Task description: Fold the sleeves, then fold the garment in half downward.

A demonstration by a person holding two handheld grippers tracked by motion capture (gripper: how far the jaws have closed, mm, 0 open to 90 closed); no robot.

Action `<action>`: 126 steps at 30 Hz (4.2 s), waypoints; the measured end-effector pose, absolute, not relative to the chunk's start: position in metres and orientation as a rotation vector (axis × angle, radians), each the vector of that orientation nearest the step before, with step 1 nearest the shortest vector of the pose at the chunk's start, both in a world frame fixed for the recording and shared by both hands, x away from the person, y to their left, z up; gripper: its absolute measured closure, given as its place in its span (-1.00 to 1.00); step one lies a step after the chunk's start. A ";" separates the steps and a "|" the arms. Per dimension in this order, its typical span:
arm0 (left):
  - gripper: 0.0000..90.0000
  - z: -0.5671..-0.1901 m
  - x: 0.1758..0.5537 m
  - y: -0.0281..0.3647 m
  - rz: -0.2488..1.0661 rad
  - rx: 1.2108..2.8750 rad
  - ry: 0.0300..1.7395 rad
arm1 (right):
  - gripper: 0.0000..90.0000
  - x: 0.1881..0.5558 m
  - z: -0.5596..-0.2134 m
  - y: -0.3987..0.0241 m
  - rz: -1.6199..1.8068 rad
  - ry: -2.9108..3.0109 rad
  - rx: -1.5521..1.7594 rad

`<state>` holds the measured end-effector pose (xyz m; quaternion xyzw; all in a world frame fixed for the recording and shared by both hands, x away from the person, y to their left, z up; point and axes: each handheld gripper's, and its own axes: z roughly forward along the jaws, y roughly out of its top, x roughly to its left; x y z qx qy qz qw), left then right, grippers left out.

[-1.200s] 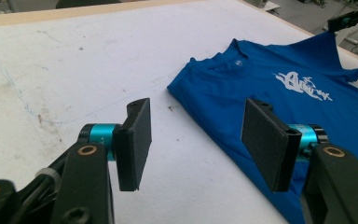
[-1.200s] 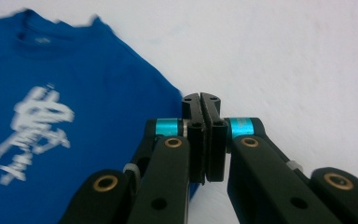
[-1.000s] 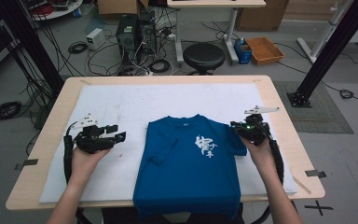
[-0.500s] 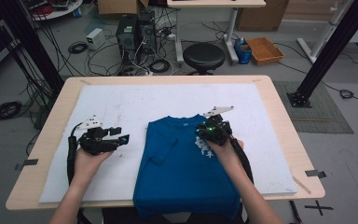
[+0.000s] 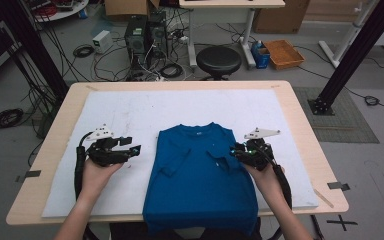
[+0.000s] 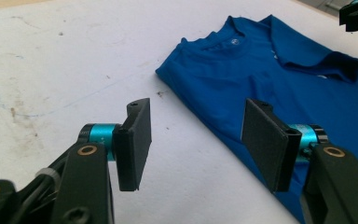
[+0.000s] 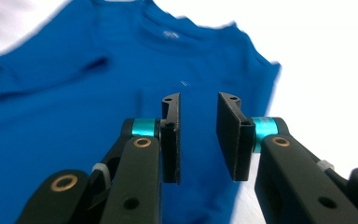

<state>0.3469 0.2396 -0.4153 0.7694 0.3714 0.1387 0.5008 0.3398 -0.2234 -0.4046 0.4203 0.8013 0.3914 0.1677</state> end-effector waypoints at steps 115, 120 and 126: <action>0.34 -0.441 0.460 0.141 0.267 2.071 1.112 | 0.86 0.466 -0.439 -0.199 0.906 2.348 1.270; 0.87 -0.440 0.459 0.141 0.292 2.100 1.098 | 0.97 0.465 -0.437 -0.200 0.902 2.333 1.268; 0.42 -0.436 0.461 0.139 0.314 2.042 1.094 | 0.72 0.464 -0.429 -0.205 1.002 2.269 1.288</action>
